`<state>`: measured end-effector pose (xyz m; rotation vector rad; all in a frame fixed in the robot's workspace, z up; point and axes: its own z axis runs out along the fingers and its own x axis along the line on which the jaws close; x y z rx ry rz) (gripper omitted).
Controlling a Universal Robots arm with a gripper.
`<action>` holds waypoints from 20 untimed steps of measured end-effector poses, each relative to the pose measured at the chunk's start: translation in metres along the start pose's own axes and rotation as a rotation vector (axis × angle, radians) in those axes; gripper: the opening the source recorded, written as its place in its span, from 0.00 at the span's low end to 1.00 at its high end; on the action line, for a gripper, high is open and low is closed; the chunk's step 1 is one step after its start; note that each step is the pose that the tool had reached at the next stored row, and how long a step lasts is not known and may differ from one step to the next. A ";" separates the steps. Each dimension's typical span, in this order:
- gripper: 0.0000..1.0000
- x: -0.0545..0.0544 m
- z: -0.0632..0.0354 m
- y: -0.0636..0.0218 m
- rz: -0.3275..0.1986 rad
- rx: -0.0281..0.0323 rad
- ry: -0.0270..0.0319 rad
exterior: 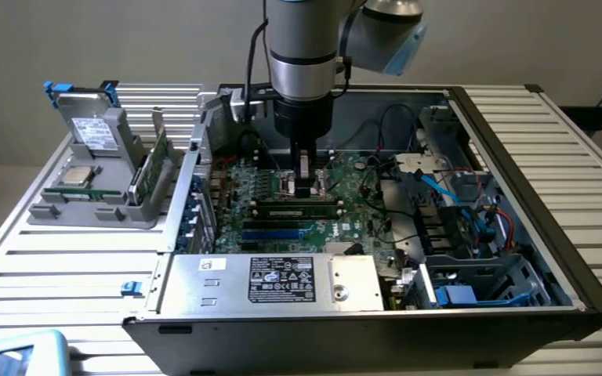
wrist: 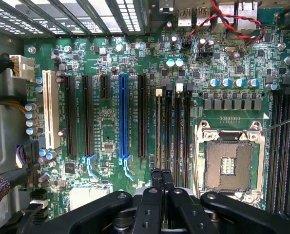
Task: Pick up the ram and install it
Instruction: 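Press down the ram until it locks into place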
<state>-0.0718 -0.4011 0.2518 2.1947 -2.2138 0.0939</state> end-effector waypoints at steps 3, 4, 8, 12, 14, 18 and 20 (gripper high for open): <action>0.11 0.000 0.0000 0.0000 0.000 0.0001 -0.0001; 0.11 0.000 0.0000 0.0000 0.000 0.0000 0.0000; 0.11 0.000 0.0000 0.0000 0.010 -0.0006 0.0003; 0.11 0.000 0.0000 0.0000 0.070 -0.0041 0.0019; 0.11 0.000 0.0000 0.0000 0.101 -0.0059 0.0028; 0.11 0.000 0.0000 0.0000 0.163 -0.0096 0.0044; 0.11 0.000 0.0000 0.0000 0.194 -0.0114 0.0051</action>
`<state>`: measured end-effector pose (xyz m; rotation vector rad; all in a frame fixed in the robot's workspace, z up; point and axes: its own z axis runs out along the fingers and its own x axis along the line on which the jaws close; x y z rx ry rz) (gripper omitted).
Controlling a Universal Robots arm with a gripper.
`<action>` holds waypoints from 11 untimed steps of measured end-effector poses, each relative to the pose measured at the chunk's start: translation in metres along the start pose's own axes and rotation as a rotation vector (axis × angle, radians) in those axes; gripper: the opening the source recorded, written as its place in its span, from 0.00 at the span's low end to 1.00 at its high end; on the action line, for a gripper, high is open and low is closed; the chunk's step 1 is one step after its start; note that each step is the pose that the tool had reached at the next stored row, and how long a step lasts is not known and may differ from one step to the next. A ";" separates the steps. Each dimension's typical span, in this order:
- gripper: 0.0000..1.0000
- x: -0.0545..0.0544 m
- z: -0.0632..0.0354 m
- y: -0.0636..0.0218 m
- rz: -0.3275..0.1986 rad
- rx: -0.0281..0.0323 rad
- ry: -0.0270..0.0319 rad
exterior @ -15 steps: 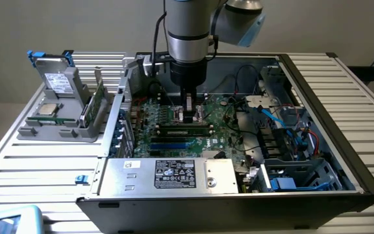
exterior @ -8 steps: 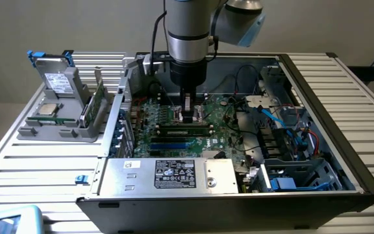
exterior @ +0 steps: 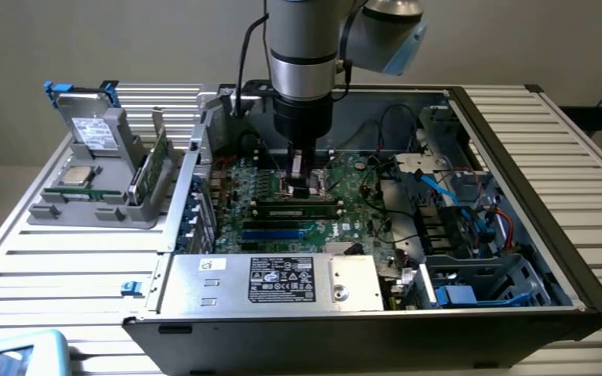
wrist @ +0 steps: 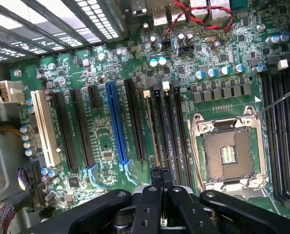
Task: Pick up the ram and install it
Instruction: 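Press down the ram until it locks into place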
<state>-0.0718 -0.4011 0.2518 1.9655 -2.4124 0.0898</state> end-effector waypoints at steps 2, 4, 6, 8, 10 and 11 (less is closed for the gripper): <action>0.11 0.000 0.0000 0.0000 0.031 -0.0018 0.0009; 0.11 0.000 0.0000 0.0000 0.063 -0.0037 0.0017; 0.11 0.000 0.0000 0.0000 0.094 -0.0056 0.0026; 0.11 0.000 0.0000 0.0000 0.125 -0.0074 0.0035; 0.11 0.000 0.0000 0.0000 0.157 -0.0093 0.0043; 0.11 0.000 0.0000 0.0000 0.171 -0.0101 0.0046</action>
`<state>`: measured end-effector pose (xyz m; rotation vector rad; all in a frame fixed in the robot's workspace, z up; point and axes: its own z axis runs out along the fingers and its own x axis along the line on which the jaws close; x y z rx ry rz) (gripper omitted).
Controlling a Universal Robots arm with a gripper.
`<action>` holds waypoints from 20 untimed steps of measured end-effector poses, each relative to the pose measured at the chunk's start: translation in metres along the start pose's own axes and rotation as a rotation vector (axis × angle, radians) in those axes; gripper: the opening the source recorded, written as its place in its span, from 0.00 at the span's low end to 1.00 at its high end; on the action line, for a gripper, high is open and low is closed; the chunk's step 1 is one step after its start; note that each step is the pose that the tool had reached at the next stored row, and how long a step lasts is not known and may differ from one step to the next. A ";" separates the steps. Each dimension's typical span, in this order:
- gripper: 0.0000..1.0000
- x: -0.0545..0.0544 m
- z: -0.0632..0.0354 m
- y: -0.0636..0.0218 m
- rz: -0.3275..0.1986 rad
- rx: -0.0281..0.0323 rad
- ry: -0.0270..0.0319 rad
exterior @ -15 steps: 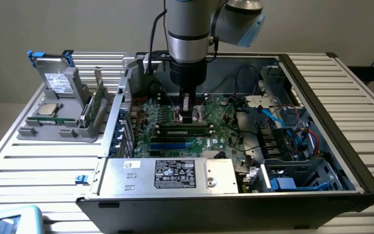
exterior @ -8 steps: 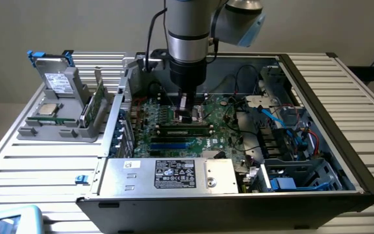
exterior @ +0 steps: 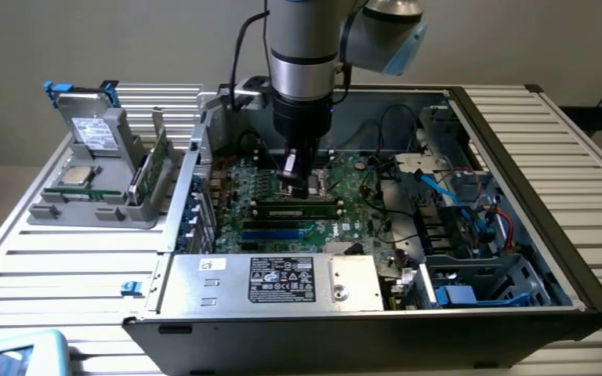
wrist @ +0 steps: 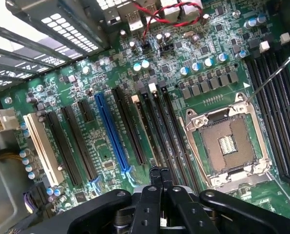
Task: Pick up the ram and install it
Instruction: 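Press down the ram until it locks into place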
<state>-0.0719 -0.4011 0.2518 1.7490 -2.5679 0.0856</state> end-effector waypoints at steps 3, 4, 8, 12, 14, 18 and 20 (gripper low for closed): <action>0.11 0.000 0.0000 0.0000 0.040 -0.0029 0.0013; 0.11 0.000 0.0001 0.0000 0.053 -0.0037 0.0016; 0.11 0.000 0.0003 0.0000 0.119 -0.0076 0.0034; 0.11 0.000 0.0006 0.0000 0.185 -0.0114 0.0052; 0.11 0.000 0.0007 0.0000 0.219 -0.0135 0.0061; 0.11 0.000 0.0009 0.0000 0.283 -0.0172 0.0077; 0.11 0.000 0.0009 0.0000 0.315 -0.0191 0.0086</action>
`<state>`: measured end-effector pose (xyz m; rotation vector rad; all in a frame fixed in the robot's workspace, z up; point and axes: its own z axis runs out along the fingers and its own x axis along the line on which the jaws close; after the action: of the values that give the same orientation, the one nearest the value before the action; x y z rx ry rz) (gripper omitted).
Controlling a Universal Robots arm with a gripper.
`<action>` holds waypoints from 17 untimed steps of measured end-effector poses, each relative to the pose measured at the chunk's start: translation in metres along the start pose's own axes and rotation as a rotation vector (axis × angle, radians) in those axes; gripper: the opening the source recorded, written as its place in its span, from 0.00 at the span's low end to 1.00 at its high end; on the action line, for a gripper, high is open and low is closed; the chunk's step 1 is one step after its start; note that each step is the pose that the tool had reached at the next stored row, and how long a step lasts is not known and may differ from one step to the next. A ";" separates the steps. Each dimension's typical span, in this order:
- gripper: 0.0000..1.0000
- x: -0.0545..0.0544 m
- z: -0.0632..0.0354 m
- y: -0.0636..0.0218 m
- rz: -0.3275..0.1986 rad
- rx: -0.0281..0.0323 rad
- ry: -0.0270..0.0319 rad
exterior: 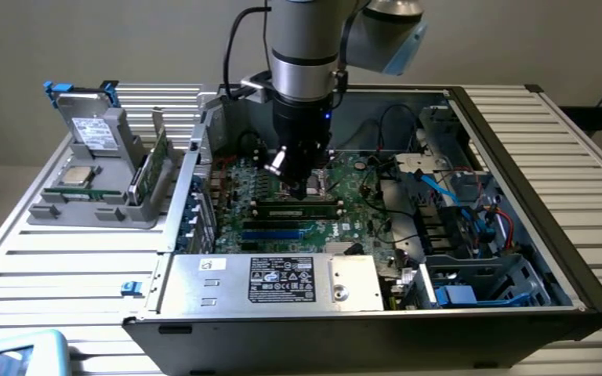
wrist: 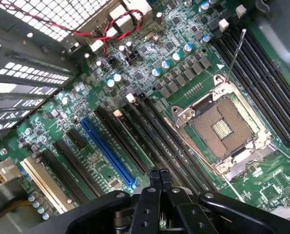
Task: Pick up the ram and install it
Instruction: 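Press down the ram until it locks into place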
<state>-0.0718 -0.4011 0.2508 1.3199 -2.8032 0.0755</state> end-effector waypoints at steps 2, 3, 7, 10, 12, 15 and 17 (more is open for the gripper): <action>0.11 0.000 0.0001 0.0000 0.031 -0.0018 0.0007; 0.11 0.000 0.0001 0.0000 0.046 -0.0027 0.0012; 0.11 0.000 0.0001 0.0000 0.107 -0.0063 0.0027; 0.11 0.000 0.0002 0.0000 0.150 -0.0089 0.0038; 0.11 0.000 0.0002 0.0000 0.181 -0.0107 0.0045; 0.11 0.000 0.0002 0.0000 0.225 -0.0132 0.0057; 0.11 0.000 0.0002 0.0000 0.254 -0.0149 0.0065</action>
<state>-0.0718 -0.4011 0.2506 0.9516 -2.9430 0.0665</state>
